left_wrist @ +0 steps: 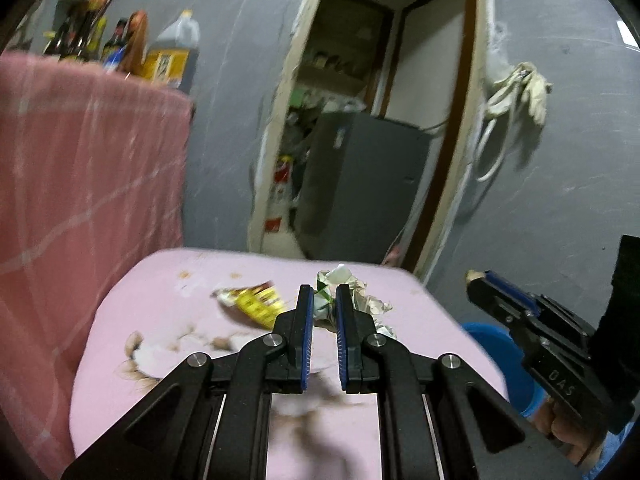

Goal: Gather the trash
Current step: 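Carry the green scrap over the blue basin with the left tool, then open the left tool over the basin, dropping the green scrap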

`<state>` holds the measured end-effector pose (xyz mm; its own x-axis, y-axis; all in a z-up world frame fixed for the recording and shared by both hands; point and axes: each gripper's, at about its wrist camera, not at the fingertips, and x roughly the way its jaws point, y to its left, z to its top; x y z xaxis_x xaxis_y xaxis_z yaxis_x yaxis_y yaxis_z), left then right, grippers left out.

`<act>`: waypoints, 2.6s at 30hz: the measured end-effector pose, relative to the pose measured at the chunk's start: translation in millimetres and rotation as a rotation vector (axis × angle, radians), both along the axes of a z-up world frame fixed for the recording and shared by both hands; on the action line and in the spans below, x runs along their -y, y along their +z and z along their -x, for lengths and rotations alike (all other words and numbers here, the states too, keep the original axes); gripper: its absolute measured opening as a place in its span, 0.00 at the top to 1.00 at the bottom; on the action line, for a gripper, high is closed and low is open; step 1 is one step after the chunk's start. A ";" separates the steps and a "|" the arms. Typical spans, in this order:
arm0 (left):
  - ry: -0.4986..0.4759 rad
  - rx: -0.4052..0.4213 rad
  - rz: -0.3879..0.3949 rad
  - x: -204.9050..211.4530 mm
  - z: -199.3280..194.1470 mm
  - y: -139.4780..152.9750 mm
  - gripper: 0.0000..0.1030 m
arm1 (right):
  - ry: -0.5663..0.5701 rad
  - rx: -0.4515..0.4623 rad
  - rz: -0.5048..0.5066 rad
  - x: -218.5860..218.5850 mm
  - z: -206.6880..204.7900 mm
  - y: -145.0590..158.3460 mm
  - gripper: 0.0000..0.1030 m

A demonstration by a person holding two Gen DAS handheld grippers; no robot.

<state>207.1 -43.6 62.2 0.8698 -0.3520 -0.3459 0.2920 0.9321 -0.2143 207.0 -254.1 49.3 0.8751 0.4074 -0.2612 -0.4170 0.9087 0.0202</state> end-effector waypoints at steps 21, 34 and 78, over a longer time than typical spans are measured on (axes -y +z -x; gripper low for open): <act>-0.233 0.174 0.045 157.6 56.1 41.6 0.92 | -0.361 0.248 -0.084 126.6 97.7 33.1 0.83; -0.323 0.115 0.002 235.5 30.5 17.5 0.92 | -0.544 0.135 -0.067 184.0 95.5 7.5 0.83; -0.375 -0.204 -0.089 275.6 -39.6 -69.0 0.87 | -0.628 -0.247 -0.158 230.0 38.7 -50.2 0.66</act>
<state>246.6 -319.2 -6.7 0.5984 -0.5917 -0.5402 0.5738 0.7870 -0.2265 168.2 -484.2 -0.9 0.8800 -0.1071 -0.4627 0.2208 0.9548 0.1991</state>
